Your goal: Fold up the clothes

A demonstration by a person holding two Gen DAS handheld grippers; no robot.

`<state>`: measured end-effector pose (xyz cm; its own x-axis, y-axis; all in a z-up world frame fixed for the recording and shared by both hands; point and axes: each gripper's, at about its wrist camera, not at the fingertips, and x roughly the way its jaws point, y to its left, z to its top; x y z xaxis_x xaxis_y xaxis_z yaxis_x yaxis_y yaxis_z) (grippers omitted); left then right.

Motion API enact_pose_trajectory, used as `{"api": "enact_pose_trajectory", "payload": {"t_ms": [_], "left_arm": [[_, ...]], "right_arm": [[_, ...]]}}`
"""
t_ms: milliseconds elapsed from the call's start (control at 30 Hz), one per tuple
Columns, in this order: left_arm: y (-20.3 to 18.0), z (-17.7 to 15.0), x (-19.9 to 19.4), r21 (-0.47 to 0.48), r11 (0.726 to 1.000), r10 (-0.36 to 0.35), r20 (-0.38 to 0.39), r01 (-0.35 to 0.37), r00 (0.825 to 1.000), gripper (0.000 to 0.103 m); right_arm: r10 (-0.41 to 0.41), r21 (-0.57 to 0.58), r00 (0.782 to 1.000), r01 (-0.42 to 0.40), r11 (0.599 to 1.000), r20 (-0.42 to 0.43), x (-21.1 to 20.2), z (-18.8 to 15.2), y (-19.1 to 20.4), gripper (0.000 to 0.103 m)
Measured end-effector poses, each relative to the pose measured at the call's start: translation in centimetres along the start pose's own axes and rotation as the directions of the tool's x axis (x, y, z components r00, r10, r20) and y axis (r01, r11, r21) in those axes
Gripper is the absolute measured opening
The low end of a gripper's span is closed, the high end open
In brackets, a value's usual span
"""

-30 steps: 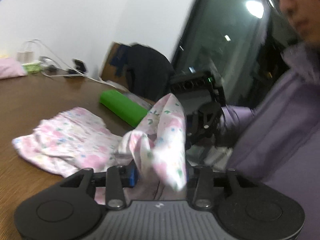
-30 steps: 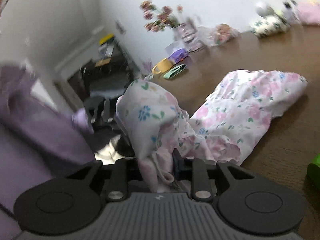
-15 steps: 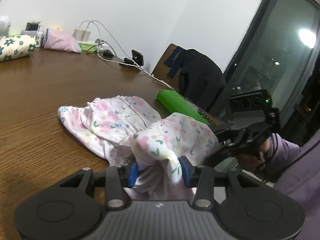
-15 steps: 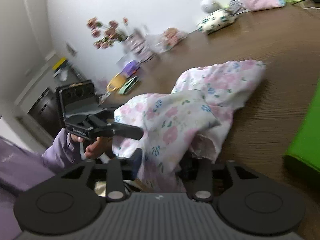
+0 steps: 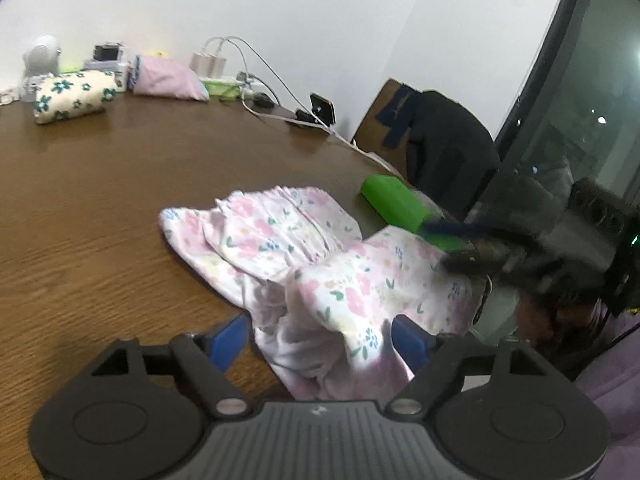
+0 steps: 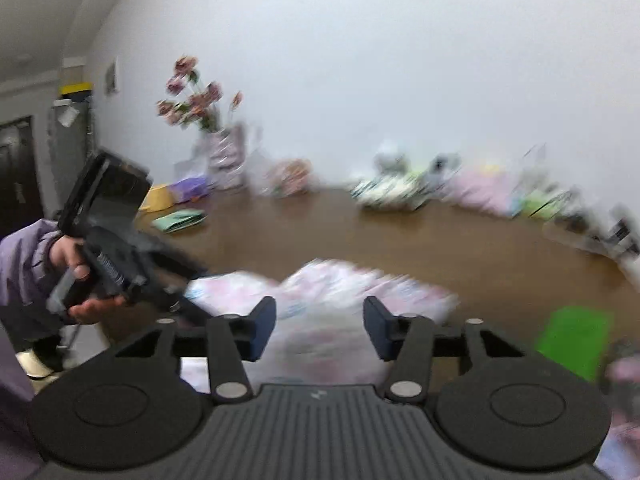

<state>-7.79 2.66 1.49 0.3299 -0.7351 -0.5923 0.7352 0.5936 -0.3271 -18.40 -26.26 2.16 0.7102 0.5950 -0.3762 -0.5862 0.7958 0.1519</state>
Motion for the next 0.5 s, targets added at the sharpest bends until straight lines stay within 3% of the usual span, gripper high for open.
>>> {"api": "enact_pose_trajectory", "payload": {"t_ms": [133, 233, 500], "left_arm": [[0.1, 0.3, -2.0, 0.002, 0.997, 0.079, 0.038, -0.079, 0.996, 0.079], [0.2, 0.9, -3.2, -0.006, 0.995, 0.099, 0.112, -0.099, 0.989, 0.080], [-0.5, 1.6, 1.3, 0.093, 0.996, -0.009, 0.099, 0.000, 0.995, 0.079]], "right_arm": [[-0.005, 0.027, 0.995, 0.008, 1.000, -0.096, 3.6, -1.3, 0.7, 0.038], [0.007, 0.051, 0.996, -0.003, 0.999, -0.092, 4.0, -1.5, 0.7, 0.038], [0.017, 0.067, 0.996, -0.011, 0.998, -0.086, 3.7, -1.4, 0.6, 0.039]]}}
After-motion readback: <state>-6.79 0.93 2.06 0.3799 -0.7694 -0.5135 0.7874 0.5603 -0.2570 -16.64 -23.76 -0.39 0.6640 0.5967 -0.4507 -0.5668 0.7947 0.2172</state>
